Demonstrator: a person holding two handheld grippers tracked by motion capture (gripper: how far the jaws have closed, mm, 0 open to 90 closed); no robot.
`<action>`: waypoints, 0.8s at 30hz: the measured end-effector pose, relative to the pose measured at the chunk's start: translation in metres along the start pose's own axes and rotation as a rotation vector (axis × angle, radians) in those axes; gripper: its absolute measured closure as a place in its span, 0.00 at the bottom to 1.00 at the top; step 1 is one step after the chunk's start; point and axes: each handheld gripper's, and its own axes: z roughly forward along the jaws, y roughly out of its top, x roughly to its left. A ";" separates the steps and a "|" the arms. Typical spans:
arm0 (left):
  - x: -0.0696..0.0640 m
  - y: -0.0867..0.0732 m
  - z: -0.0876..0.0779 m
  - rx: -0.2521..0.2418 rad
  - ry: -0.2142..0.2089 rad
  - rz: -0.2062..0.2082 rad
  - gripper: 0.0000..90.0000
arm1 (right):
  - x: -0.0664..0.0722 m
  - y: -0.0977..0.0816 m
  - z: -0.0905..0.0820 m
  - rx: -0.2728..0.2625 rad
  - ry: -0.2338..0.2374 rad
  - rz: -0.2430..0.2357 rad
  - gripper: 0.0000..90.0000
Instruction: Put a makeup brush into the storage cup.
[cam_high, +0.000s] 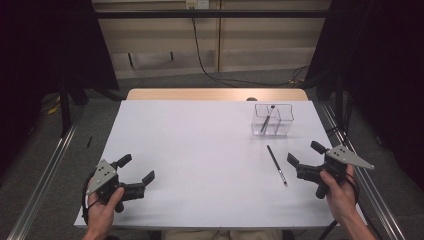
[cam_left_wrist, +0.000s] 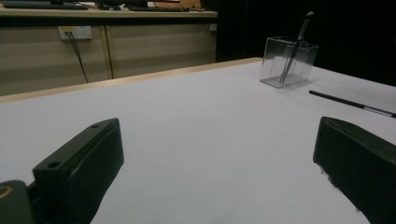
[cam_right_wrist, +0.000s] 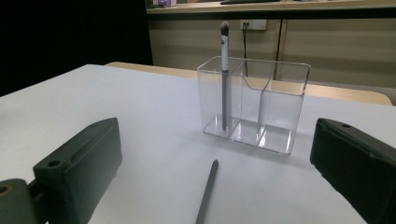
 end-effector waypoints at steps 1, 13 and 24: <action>0.000 0.000 0.000 0.003 -0.003 -0.010 0.02 | 0.000 -0.001 -0.001 0.002 -0.003 -0.005 0.02; -0.002 0.000 -0.003 0.017 0.033 -0.017 0.02 | 0.006 -0.015 -0.031 0.004 -0.039 -0.028 0.03; -0.002 0.002 -0.010 0.002 0.035 -0.016 0.02 | 0.003 -0.026 -0.042 0.009 -0.056 -0.036 0.02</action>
